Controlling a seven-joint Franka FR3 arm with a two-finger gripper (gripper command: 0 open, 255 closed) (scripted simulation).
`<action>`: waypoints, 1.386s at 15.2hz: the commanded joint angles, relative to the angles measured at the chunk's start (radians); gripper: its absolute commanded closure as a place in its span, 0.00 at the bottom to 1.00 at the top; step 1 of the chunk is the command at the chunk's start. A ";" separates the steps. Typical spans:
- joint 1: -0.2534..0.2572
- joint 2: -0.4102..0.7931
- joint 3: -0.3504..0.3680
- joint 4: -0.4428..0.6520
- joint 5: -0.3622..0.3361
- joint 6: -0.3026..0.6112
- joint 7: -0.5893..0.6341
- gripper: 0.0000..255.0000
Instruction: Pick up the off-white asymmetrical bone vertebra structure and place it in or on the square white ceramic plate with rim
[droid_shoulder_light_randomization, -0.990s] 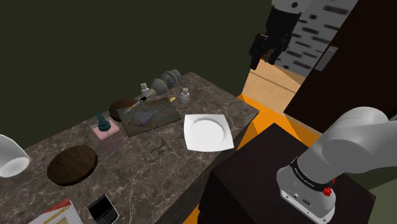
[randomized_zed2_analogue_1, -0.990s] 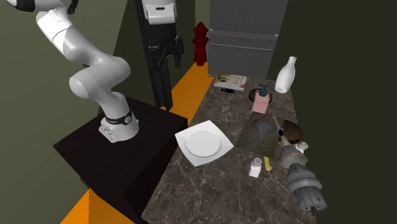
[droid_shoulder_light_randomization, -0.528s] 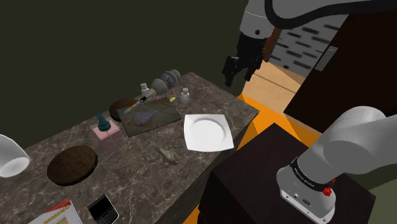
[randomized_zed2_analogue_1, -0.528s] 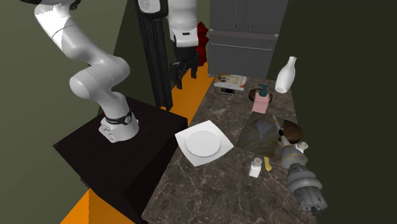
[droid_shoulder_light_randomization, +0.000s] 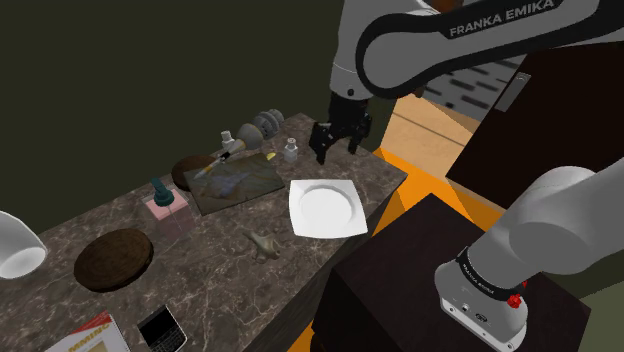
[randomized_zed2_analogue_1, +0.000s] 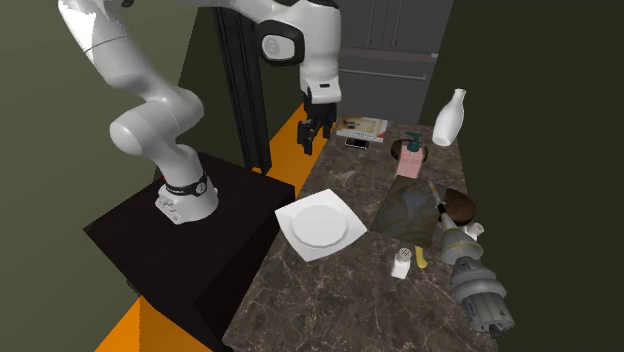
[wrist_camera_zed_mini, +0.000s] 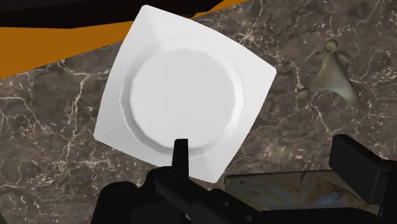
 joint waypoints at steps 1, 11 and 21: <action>0.006 0.063 0.032 0.015 0.001 0.048 0.038 0.00; 0.029 0.462 0.139 0.169 -0.136 0.268 0.263 0.00; 0.118 0.754 0.108 0.326 -0.295 0.372 0.426 0.00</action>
